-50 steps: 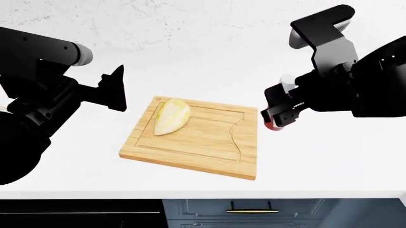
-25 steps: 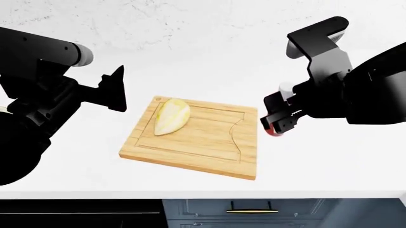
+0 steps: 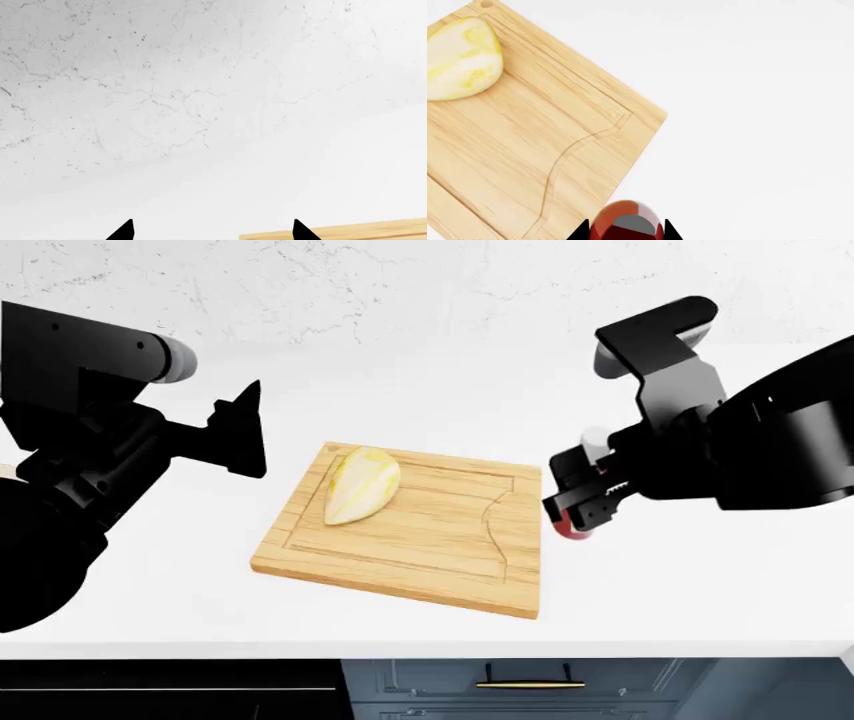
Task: Pick the chicken breast from the plate and place it on the cutting board. Then pick the condiment bottle from the cabinet and place it next to the cutting board.
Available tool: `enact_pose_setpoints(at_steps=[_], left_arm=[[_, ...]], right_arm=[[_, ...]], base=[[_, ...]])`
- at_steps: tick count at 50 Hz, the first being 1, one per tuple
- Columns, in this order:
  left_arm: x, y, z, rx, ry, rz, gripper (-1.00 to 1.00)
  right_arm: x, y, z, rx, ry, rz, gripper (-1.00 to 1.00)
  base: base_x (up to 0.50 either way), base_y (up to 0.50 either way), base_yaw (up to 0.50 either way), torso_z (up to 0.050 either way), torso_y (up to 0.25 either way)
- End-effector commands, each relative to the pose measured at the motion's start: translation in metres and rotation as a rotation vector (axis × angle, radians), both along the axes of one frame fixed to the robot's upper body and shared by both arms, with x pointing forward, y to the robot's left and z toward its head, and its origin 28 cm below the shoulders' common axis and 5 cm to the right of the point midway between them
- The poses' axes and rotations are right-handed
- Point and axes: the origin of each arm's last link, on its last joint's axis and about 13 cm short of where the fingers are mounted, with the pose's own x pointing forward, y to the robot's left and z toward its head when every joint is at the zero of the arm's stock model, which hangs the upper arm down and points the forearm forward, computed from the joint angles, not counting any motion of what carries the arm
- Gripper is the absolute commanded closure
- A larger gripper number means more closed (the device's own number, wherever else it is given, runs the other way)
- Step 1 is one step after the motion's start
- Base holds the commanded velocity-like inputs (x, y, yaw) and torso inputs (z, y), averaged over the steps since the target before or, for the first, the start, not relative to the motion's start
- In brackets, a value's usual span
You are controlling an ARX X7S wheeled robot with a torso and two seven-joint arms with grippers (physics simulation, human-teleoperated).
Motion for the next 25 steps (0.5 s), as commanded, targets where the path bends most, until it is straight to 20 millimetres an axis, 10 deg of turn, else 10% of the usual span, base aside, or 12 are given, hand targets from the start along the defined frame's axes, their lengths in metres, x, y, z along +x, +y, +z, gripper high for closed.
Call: enact_pose_setpoints(at_steps=[1, 25], left_arm=[[-0.0003, 0.0001, -0.0007, -0.001, 0.002, 0.001, -1.0], [0.0002, 0.0005, -0.0005, -0.003, 0.002, 0.004, -1.0]], right_arm=[[0.0028, 0.0002, -0.003, -0.01, 0.009, -0.003, 1.0], [0.0049, -0.0031, -0.0072, -0.034, 0.03, -0.014, 1.0]], base=[[0.0, 0.0, 0.0, 0.0, 0.0], [0.0, 0.0, 0.0, 0.0, 0.0]])
